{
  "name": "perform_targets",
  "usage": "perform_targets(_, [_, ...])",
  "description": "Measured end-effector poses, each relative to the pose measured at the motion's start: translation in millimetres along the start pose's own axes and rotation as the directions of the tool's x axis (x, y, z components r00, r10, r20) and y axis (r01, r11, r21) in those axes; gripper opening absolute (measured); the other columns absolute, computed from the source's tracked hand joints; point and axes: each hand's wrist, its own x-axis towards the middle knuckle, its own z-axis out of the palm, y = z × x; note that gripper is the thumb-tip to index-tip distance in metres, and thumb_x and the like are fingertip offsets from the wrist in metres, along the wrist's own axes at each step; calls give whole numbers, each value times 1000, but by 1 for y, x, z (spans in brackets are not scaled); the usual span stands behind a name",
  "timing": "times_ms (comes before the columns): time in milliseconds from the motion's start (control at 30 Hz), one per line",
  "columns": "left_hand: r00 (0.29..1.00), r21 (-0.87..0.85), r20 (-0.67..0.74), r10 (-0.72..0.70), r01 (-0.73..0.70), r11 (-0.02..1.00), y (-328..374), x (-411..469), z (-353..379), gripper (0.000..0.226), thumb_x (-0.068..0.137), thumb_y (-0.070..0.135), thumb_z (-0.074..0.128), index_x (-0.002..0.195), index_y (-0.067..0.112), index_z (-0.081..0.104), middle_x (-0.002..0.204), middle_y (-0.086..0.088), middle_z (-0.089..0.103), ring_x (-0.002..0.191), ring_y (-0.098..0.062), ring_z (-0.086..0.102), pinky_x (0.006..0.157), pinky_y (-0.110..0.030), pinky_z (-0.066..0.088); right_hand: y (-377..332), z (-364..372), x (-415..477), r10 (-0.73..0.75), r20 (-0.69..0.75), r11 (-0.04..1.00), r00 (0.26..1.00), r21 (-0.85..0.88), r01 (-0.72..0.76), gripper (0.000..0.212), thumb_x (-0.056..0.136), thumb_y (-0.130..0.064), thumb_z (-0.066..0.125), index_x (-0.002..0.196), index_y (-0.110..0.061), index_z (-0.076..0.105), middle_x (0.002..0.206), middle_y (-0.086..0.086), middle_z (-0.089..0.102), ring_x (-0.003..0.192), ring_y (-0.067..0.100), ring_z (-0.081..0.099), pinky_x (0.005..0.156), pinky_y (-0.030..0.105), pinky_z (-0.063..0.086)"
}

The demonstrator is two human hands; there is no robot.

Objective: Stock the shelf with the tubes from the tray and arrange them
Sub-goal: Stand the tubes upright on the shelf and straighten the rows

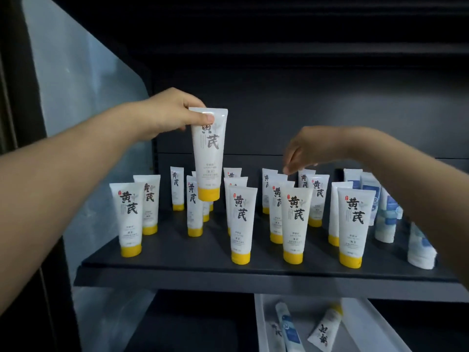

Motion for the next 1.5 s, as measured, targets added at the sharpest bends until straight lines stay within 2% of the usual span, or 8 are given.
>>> perform_targets(167, [992,84,126,-23,13,996,-20,-16,9,8,86,26,63,83,22,69,85,7,65,78,-6,55,66,-22,41,-30,-13,9,-20,-40,996,999,-89,17,32,84,-49,58,89,-19,69,95,-1,70,89,21,66,87,37,53])
perform_targets(367, [969,199,245,-42,-8,980,-49,-22,22,7,86,28,63,83,24,68,95,3,69,93,-14,62,85,-31,47,-64,-6,30,4,-58,991,998,-132,-11,38,87,-47,55,97,-12,67,102,2,66,98,24,61,92,38,49])
perform_targets(700, [910,391,414,-14,-164,906,-81,-26,39,26,89,28,58,102,8,68,101,-2,66,93,-17,58,78,-29,45,-94,21,54,102,-49,987,994,-123,-107,45,89,-43,53,108,-4,66,113,11,65,102,29,62,87,36,49])
perform_targets(933, [906,468,423,-31,-189,863,-91,-24,39,22,91,28,54,81,9,58,69,7,47,67,-11,45,54,-20,32,-99,26,53,146,-114,978,983,-132,-161,46,91,-40,50,110,0,64,115,14,64,106,32,60,91,40,49])
perform_targets(1167, [916,449,402,-18,-180,875,-96,-23,44,27,91,29,55,100,5,65,76,6,50,74,-13,47,53,-19,30,-95,30,50,195,-112,970,974,-125,-209,47,91,-40,50,111,0,64,116,15,64,107,32,60,93,42,50])
perform_targets(1267, [913,446,407,-17,-182,876,-97,-22,42,31,91,32,55,104,6,66,86,3,58,82,-15,52,61,-22,39,-92,29,50,204,-115,969,972,-118,-217,45,90,-41,51,109,-3,65,114,13,65,105,31,61,91,41,50])
perform_targets(1367, [924,448,382,-1,-185,874,-97,-21,37,34,90,34,56,111,8,66,110,-2,65,102,-19,59,88,-33,48,-89,27,49,217,-117,966,969,-119,-231,42,90,-42,52,107,-6,66,112,11,66,102,30,61,90,39,50])
perform_targets(1500, [962,557,272,33,-185,810,-85,-18,21,36,92,37,52,109,7,64,111,-7,64,102,-23,60,90,-38,49,-89,22,45,219,-133,961,967,-145,-238,40,89,-41,52,103,-6,67,109,10,66,99,30,62,89,39,51])
